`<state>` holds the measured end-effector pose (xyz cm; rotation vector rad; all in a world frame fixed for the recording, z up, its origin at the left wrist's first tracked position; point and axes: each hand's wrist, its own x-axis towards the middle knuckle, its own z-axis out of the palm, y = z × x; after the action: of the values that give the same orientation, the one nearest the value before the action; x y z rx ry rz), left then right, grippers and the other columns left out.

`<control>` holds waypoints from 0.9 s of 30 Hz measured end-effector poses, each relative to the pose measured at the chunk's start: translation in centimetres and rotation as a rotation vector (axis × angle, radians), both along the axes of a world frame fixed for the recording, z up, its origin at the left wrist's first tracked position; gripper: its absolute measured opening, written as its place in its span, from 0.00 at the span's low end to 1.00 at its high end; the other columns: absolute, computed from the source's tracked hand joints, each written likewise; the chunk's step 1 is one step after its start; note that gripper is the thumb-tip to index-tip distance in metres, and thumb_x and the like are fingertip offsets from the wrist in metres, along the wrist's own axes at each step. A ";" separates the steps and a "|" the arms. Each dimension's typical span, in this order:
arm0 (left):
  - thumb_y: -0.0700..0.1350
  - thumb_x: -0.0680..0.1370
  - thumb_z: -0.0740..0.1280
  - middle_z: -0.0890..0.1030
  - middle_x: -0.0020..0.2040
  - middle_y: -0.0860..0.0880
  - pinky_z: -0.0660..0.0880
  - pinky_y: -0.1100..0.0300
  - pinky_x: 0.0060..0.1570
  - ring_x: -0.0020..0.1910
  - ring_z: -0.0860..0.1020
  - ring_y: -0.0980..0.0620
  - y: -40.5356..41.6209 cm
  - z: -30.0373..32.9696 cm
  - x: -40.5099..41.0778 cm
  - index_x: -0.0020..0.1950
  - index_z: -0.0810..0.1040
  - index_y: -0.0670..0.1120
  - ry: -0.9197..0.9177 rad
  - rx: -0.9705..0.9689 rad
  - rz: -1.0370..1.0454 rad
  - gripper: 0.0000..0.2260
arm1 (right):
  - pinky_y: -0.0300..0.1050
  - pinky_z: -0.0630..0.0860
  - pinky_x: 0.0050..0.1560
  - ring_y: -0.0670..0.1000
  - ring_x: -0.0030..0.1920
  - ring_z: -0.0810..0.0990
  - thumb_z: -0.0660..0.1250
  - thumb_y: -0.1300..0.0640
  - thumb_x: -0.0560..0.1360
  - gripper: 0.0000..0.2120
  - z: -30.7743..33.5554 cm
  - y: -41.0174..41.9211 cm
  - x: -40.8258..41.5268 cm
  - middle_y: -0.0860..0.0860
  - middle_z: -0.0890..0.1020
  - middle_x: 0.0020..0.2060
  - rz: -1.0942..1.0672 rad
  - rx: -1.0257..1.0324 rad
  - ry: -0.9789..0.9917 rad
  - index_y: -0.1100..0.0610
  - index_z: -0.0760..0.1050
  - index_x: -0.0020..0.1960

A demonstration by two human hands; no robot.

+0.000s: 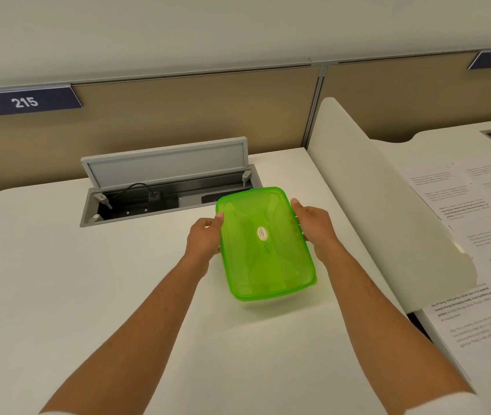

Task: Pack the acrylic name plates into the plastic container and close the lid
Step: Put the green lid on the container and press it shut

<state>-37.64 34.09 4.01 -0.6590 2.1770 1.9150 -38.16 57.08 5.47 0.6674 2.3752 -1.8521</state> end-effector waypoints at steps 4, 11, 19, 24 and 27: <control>0.61 0.80 0.60 0.76 0.41 0.45 0.75 0.55 0.38 0.43 0.75 0.45 0.7 0.5 -2.6 0.45 0.73 0.45 -0.009 -0.139 0.043 0.19 | 0.45 0.65 0.38 0.51 0.32 0.68 0.65 0.38 0.75 0.25 -0.1 -0.7 -3.0 0.50 0.68 0.27 -0.003 0.034 -0.007 0.52 0.62 0.28; 0.62 0.80 0.58 0.76 0.43 0.43 0.72 0.57 0.36 0.42 0.75 0.46 0.4 -0.7 -4.5 0.51 0.74 0.41 -0.015 -0.127 -0.007 0.24 | 0.45 0.66 0.36 0.51 0.34 0.71 0.68 0.40 0.74 0.23 -1.2 -0.8 -6.0 0.50 0.72 0.30 0.037 0.107 0.016 0.54 0.65 0.31; 0.60 0.80 0.58 0.75 0.44 0.39 0.70 0.50 0.43 0.43 0.73 0.45 0.8 -1.1 -4.4 0.54 0.74 0.34 0.052 -0.080 0.018 0.27 | 0.52 0.77 0.49 0.56 0.44 0.78 0.69 0.46 0.74 0.17 -2.1 -0.7 -7.1 0.56 0.80 0.41 0.011 -0.117 -0.083 0.61 0.75 0.41; 0.59 0.81 0.59 0.72 0.41 0.41 0.67 0.52 0.41 0.40 0.71 0.46 0.8 -1.0 -4.4 0.49 0.75 0.36 0.093 -0.084 0.018 0.24 | 0.51 0.77 0.50 0.56 0.45 0.79 0.68 0.46 0.75 0.18 -2.1 -0.8 -6.9 0.58 0.80 0.42 0.017 -0.110 -0.078 0.62 0.76 0.42; 0.59 0.81 0.59 0.71 0.35 0.45 0.65 0.53 0.38 0.37 0.68 0.48 1.0 -1.2 -4.3 0.40 0.70 0.38 0.129 -0.164 0.028 0.24 | 0.46 0.71 0.41 0.52 0.38 0.74 0.66 0.45 0.76 0.17 -2.3 -1.0 -6.6 0.54 0.76 0.36 0.010 0.003 0.004 0.59 0.72 0.41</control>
<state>-41.90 35.07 2.86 -0.6105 2.4362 1.8547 -44.75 56.04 3.18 0.6518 2.3793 -1.8483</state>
